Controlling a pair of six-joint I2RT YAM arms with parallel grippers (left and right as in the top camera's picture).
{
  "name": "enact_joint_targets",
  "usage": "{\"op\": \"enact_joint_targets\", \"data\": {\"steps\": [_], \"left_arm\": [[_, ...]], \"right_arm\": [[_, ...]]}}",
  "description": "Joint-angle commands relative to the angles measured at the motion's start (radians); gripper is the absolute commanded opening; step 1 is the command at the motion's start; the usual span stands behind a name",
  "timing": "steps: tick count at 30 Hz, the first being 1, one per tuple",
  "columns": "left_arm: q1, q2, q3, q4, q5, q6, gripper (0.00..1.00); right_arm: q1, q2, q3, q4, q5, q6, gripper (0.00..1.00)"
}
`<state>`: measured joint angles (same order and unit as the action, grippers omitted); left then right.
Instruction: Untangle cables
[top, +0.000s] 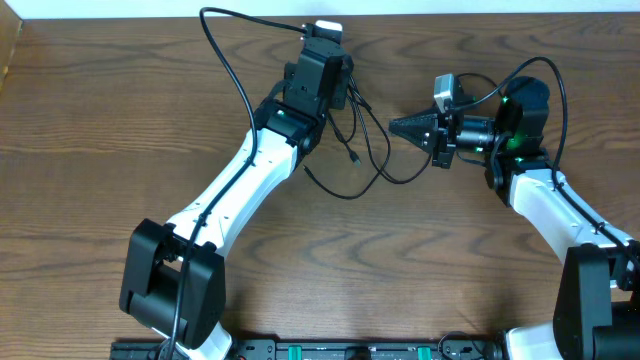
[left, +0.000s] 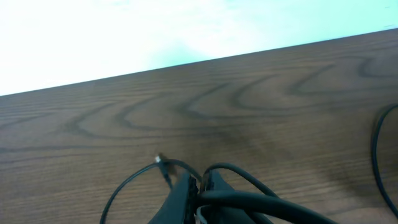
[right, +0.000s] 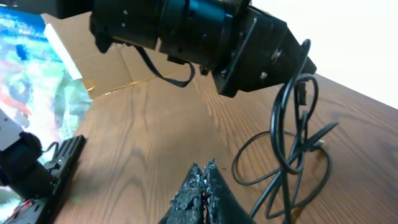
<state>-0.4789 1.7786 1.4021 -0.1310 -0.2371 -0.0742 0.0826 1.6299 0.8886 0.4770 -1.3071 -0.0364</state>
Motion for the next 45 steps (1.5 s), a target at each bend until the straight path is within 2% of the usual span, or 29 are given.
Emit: {"op": "enact_joint_targets", "data": {"steps": [1,5,8,10,11,17,21,22,25,26,31,39,45], "left_arm": [[-0.006,0.014,0.009,0.002,-0.016,-0.002,0.08],[-0.024,0.013,0.009,0.002,0.043,-0.002,0.08],[-0.044,0.013,0.009,0.002,0.097,-0.002,0.08],[-0.056,0.013,0.009,0.002,0.095,-0.002,0.08],[-0.063,0.013,0.009,0.002,0.095,-0.002,0.08],[-0.077,0.013,0.009,0.002,0.095,-0.002,0.08],[-0.078,0.013,0.009,0.000,0.096,-0.002,0.08],[-0.078,0.013,0.009,-0.002,0.096,-0.002,0.08],[-0.078,0.013,0.009,-0.010,0.095,-0.002,0.08],[-0.078,0.013,0.009,-0.013,0.095,-0.002,0.08],[-0.075,0.013,0.009,-0.020,0.075,-0.002,0.08],[-0.063,0.013,0.009,-0.018,-0.092,-0.002,0.08],[-0.027,0.013,0.009,-0.020,-0.124,-0.002,0.08]], "right_arm": [[-0.005,0.001,0.005,-0.006,0.069,0.006,0.01],[-0.002,0.001,0.005,-0.027,0.201,0.005,0.05],[0.005,0.001,0.005,-0.051,0.256,-0.073,0.28],[0.014,0.001,0.005,-0.074,0.282,-0.149,0.50],[0.024,0.001,0.005,-0.093,0.322,-0.200,0.57],[0.073,0.001,0.005,-0.116,0.422,-0.321,0.62],[0.111,0.001,0.005,-0.120,0.533,-0.347,0.58],[0.122,0.001,0.005,-0.120,0.573,-0.347,0.49],[0.139,0.001,0.005,-0.119,0.639,-0.347,0.09],[0.141,0.001,0.005,-0.119,0.644,-0.347,0.01],[0.141,0.001,0.005,-0.122,0.613,-0.346,0.01],[0.119,0.001,0.005,-0.122,0.374,-0.303,0.01],[0.075,-0.003,0.005,-0.120,0.204,-0.254,0.01]]}}
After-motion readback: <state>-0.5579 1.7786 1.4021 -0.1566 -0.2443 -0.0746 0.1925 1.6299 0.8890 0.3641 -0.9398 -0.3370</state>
